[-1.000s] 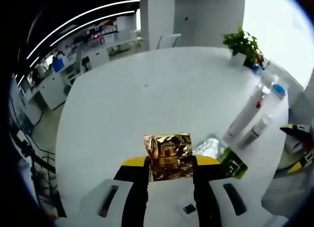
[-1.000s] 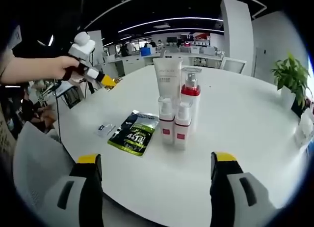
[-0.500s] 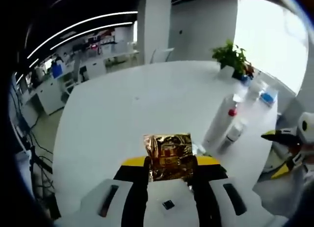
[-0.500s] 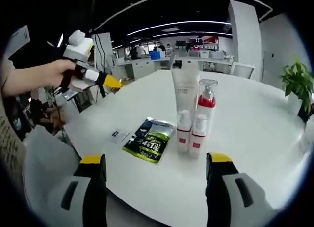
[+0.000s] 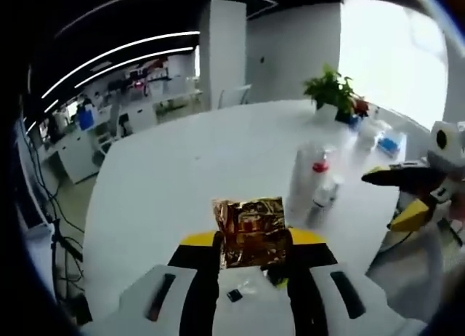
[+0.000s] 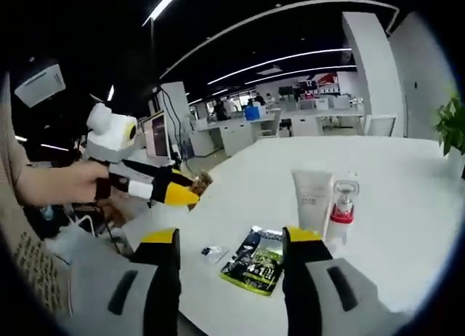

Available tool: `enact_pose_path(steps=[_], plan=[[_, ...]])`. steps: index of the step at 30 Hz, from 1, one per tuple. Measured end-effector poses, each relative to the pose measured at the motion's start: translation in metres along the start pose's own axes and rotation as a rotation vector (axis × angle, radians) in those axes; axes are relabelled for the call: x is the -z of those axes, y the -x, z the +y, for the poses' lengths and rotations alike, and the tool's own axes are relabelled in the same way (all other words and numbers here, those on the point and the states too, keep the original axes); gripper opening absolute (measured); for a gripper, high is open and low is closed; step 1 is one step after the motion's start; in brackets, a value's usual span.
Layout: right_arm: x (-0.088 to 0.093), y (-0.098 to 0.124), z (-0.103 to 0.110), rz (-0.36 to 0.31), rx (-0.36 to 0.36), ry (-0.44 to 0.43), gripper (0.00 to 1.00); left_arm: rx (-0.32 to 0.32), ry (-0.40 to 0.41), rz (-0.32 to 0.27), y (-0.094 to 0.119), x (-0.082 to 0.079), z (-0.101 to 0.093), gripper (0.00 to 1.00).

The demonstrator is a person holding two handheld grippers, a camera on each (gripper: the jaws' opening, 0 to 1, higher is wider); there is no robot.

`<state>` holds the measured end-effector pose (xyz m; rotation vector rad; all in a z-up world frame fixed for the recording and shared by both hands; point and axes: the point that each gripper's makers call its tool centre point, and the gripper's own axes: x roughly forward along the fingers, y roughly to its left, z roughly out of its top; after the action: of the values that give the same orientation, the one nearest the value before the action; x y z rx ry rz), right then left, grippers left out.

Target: Arrange the skincare products in the storage area until every visible bottle or jar stands upright without overlapping.

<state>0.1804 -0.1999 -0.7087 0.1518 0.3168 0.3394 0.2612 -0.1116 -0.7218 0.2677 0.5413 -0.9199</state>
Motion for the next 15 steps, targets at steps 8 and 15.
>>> enact_pose_path(steps=[8, 15], plan=[[-0.018, -0.02, 0.023, -0.082, -0.11, -0.141, 0.35, 0.033, -0.04, -0.013, 0.009, 0.007, -0.035, 0.33], [-0.015, -0.025, 0.025, -0.078, -0.122, -0.187, 0.32, 0.027, -0.057, -0.074, 0.015, -0.004, -0.047, 0.32]])
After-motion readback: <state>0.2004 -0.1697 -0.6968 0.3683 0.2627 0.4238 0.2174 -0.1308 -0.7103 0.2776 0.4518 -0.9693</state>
